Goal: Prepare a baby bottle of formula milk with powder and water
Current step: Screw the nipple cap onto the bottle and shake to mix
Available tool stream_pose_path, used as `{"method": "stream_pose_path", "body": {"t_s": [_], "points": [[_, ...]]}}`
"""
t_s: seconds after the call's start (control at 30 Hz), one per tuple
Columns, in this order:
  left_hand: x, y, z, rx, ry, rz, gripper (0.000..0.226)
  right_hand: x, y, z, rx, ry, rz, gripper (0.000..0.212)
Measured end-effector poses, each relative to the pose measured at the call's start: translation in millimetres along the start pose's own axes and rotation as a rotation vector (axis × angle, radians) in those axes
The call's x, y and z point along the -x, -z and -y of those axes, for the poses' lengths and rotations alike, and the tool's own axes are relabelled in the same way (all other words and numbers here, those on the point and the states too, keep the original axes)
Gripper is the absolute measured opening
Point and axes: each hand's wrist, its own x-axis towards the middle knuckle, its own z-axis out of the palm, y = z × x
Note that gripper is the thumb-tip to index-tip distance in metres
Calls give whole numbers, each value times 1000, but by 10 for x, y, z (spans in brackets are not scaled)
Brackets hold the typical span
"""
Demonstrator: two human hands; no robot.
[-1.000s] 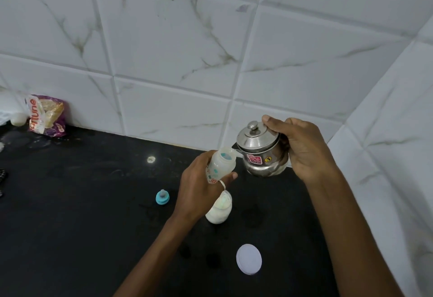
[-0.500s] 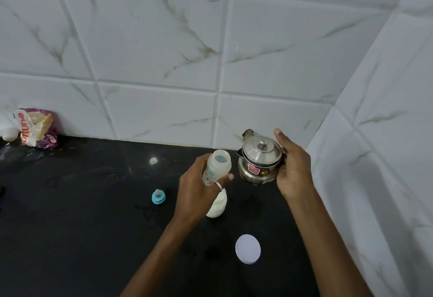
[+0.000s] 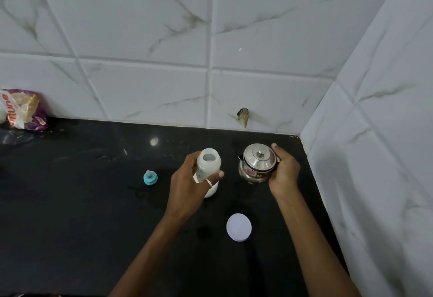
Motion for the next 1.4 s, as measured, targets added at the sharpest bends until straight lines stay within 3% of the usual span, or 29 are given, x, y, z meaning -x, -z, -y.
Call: {"method": "stream_pose_path", "body": {"t_s": [0.4,0.57,0.93,1.1,1.27,1.4], "points": [[145,-196,316,-39,123,13,61,-514,277,-649,54,-90,-128,24],[149,-253,414,-68,153,16,60,-654,312,-838,65,-86,-121,43],[139,-255,507,-89,179,9,60,-877,404,-1059,93,-80,-138,44],[151,-258,525,-99,176,10,61,-901,450,-1089,108,-76,-133,35],[180,-280,523,-124,166,11,65,-918,544,-1125,221,-58,-80,10],[210,-300,486,-127,154,13,64,-890,651,-1131,336,-33,-19,17]]}}
